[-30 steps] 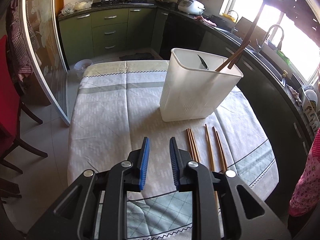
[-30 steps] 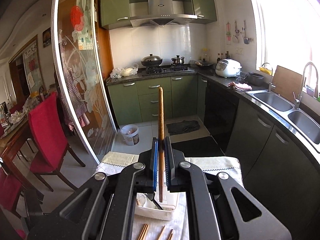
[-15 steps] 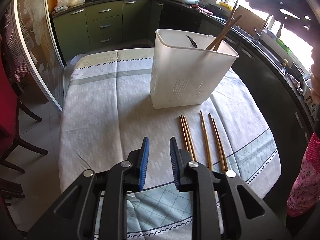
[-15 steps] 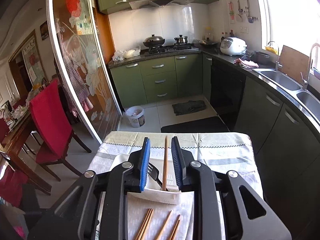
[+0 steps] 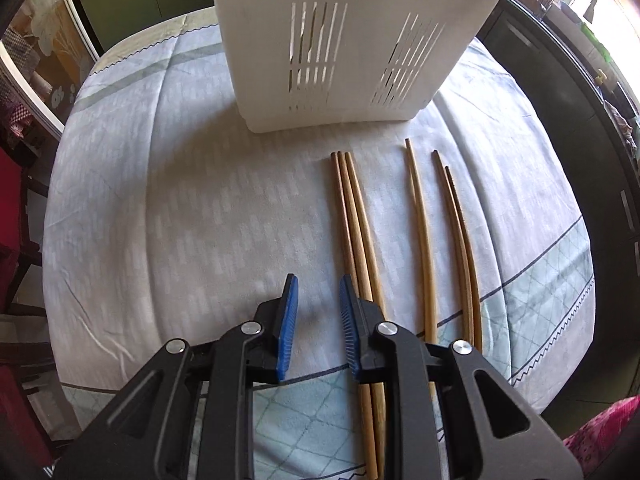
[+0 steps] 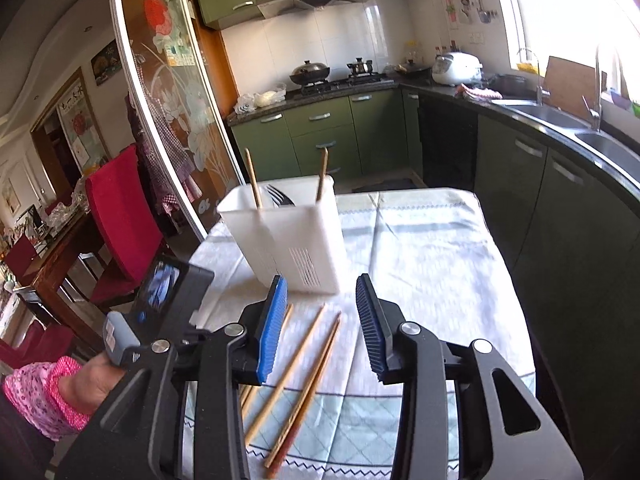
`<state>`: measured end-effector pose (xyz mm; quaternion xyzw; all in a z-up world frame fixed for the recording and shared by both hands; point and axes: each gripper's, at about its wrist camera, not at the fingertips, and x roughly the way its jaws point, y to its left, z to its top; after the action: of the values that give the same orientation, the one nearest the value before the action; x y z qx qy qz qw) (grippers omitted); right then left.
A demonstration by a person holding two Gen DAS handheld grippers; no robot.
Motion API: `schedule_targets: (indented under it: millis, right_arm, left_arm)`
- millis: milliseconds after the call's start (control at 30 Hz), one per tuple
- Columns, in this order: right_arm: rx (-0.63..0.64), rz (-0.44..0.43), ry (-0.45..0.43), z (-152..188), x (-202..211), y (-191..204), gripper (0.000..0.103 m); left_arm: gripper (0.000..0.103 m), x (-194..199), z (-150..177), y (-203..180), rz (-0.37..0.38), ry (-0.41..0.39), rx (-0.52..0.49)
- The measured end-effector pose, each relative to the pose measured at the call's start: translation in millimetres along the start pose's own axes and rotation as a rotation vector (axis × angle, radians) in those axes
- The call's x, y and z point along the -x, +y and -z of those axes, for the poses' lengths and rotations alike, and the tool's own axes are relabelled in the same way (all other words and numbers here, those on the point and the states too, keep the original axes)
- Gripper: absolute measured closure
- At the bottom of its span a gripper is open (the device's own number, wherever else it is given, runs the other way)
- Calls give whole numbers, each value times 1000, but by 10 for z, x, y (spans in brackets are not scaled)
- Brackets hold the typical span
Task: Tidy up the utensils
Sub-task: 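Grasp a wooden chopstick on the cloth with the left tool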
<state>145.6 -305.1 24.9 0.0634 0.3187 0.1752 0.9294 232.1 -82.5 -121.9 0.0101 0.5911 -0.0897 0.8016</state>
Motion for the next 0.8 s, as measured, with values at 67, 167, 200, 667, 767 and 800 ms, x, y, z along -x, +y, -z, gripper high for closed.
schedule_targets:
  millis: [67, 167, 200, 667, 767, 800]
  right_arm:
    - [-30, 10, 25, 163, -46, -121, 66]
    - [-77, 2, 48, 309, -100, -263, 66]
    - [-89, 0, 50, 351, -107, -296, 66]
    - [-136, -22, 59, 396, -150, -393, 66]
    - [-140, -20, 57, 389, -137, -408, 66]
    - [-142, -19, 58, 390, -135, -416, 66]
  left_arm:
    - [82, -28, -27, -28, -16, -2, -3]
    - [82, -42, -51, -47, -31, -3, 0]
    - [82, -42, -45, -54, -27, -1, 2]
    - [82, -14, -6, -263, -48, 9, -39]
    - [82, -58, -19, -320, -59, 12, -46]
    - [82, -70, -33, -353, -68, 10, -51]
